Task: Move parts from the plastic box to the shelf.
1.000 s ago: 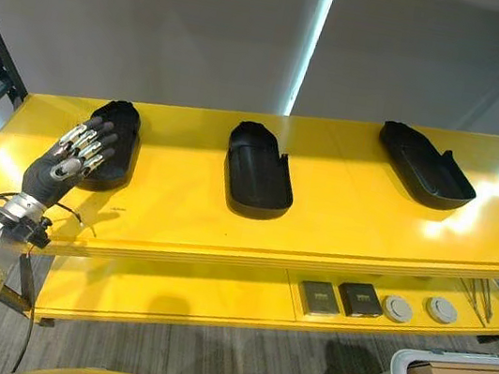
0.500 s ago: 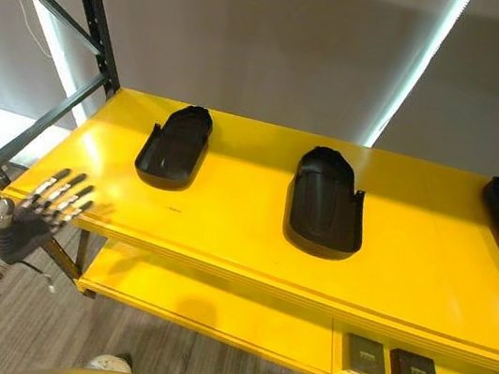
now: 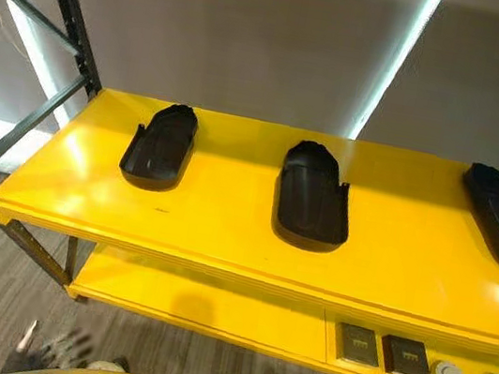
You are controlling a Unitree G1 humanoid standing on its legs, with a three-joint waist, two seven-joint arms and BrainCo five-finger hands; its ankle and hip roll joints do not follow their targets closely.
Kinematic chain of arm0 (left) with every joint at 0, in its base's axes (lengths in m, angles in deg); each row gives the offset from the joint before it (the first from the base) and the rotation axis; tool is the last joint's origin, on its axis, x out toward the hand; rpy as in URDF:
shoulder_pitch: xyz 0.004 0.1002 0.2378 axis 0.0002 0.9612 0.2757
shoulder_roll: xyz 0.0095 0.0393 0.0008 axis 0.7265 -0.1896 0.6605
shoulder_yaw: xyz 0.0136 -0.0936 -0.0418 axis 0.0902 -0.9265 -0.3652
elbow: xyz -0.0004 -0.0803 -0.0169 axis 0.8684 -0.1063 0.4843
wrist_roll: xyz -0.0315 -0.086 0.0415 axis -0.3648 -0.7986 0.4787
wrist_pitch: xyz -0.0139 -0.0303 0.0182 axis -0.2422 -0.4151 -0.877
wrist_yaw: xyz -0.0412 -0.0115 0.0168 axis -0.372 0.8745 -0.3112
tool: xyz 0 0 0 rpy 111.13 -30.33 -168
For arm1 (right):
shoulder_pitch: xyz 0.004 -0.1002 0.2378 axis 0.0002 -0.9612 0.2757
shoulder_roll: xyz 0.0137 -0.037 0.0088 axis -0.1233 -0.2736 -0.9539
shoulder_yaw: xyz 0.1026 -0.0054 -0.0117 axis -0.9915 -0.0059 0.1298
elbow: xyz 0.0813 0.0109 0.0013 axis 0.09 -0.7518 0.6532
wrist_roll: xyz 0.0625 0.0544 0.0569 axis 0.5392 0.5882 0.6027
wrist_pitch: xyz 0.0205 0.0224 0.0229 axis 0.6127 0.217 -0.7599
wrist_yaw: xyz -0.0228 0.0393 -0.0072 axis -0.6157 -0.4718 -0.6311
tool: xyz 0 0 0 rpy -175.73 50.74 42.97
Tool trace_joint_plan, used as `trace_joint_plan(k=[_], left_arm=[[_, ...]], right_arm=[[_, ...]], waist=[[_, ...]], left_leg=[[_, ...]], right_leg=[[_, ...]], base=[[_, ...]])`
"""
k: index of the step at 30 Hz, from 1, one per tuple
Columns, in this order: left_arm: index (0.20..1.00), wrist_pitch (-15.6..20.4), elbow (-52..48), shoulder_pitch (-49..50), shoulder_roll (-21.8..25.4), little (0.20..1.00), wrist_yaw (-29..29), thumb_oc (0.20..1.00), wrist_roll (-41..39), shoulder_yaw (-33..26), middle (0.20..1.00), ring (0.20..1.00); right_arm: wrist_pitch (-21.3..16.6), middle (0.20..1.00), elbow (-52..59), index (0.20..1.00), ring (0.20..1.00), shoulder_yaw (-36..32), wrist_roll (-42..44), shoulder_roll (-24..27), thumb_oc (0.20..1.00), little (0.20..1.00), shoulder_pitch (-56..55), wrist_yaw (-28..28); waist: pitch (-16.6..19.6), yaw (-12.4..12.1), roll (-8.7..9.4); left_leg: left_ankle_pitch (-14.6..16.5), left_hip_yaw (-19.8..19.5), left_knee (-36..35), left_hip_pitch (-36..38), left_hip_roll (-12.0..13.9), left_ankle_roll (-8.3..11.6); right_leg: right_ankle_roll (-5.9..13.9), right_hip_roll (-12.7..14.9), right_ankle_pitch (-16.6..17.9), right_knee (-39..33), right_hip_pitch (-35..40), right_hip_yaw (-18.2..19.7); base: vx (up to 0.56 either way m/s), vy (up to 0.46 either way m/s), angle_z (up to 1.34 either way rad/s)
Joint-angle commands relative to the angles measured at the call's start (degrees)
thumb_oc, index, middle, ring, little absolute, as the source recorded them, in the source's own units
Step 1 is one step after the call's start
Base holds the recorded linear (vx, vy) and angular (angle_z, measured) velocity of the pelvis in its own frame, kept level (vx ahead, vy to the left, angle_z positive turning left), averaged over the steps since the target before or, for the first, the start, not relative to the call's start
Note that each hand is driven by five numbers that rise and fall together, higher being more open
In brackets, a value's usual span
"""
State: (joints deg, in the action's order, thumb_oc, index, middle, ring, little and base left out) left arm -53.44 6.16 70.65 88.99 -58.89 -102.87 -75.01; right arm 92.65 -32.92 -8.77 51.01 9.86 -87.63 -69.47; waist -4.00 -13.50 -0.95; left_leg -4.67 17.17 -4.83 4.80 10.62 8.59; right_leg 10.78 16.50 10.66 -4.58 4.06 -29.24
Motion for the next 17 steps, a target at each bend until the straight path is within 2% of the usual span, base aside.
trace_joint_plan(k=[1,5,6,8,11,12,15,17], left_arm=[[1.0,6.39,0.68,-4.23,-0.43,1.0,1.46,1.0,11.14,3.55,1.0,1.0],[1.0,12.1,14.98,-7.75,-4.51,1.0,17.47,1.0,13.76,2.21,1.0,1.0],[1.0,15.25,20.83,-10.03,-5.97,1.0,23.14,1.0,14.68,0.45,1.0,1.0],[1.0,17.52,26.72,-13.67,-7.8,1.0,29.12,1.0,18.76,-1.68,1.0,1.0],[1.0,19.52,28.72,-15.96,-9.35,1.0,33.92,1.0,20.98,-1.12,1.0,1.0],[1.0,20.74,29.29,-17.04,-9.31,1.0,37.69,1.0,23.61,-0.47,1.0,1.0],[1.0,20.64,30.34,-18.3,-8.94,1.0,43.21,1.0,27.39,0.1,1.0,1.0],[1.0,20.41,30.13,-18.52,-8.57,1.0,44.92,1.0,28.74,0.53,1.0,1.0]], right_arm=[[-2.43,1.0,-1.38,1.0,1.0,-0.37,1.37,0.83,1.0,1.0,4.73,1.0],[-3.77,1.0,-4.37,1.0,1.0,-1.32,0.77,-0.99,1.0,1.0,5.12,0.11],[-3.66,1.0,-4.96,1.0,1.0,-1.28,0.86,-2.08,1.0,1.0,5.19,-0.49],[-4.2,1.0,-6.61,1.0,1.0,-1.44,1.78,-3.98,1.0,1.0,5.39,-1.78],[-4.76,1.0,-7.92,1.0,1.0,-2.26,4.28,-5.23,1.0,1.0,4.7,-3.13],[-5.07,1.0,-8.34,1.0,1.0,-3.01,5.78,-5.6,1.0,1.0,4.03,-3.4],[-5.39,1.0,-8.96,1.0,1.0,-3.78,7.21,-5.87,1.0,1.0,3.44,-3.5],[-5.17,1.0,-9.19,1.0,1.0,-4.5,7.76,-5.76,1.0,1.0,3.18,-3.19]], waist=[[-2.71,-0.46,-1.14],[-2.53,0.14,-0.84],[-2.39,0.46,-0.49],[-2.28,0.96,0.3],[-2.37,1.52,0.95],[-2.41,2.08,1.2],[-2.37,2.86,1.38],[-2.37,3.2,1.33]], left_leg=[[0.34,0.55,1.68,-1.49,1.23,-2.51],[0.63,0.42,1.44,-1.01,0.96,-2.68],[0.75,0.44,1.49,-0.82,0.9,-2.74],[1.12,0.37,1.79,-0.65,0.76,-2.74],[1.58,0.29,1.91,-0.39,0.53,-2.72],[1.94,0.24,2.13,-0.18,0.35,-2.75],[2.44,0.19,2.35,0.17,0.16,-2.78],[2.68,0.24,2.55,0.35,0.07,-2.8]], right_leg=[[0.94,0.91,-9.5,7.87,2.22,1.91],[0.83,0.9,-9.62,7.82,2.21,2.39],[0.81,0.85,-9.6,7.74,2.24,2.59],[0.73,0.67,-9.54,7.5,2.33,2.97],[0.68,0.53,-9.28,7.03,2.45,3.42],[0.76,0.52,-9.0,6.74,2.51,4.02],[0.8,0.47,-8.95,6.52,2.56,4.86],[0.87,0.46,-8.96,6.53,2.57,5.29]], base=[[0.01,0.007,0.07],[0.02,0.005,0.04],[0.05,-0.029,0.01],[0.06,-0.051,-0.01],[0.02,-0.042,0.0],[0.0,0.0,0.0],[0.02,-0.004,0.01],[0.0,0.0,0.0]])
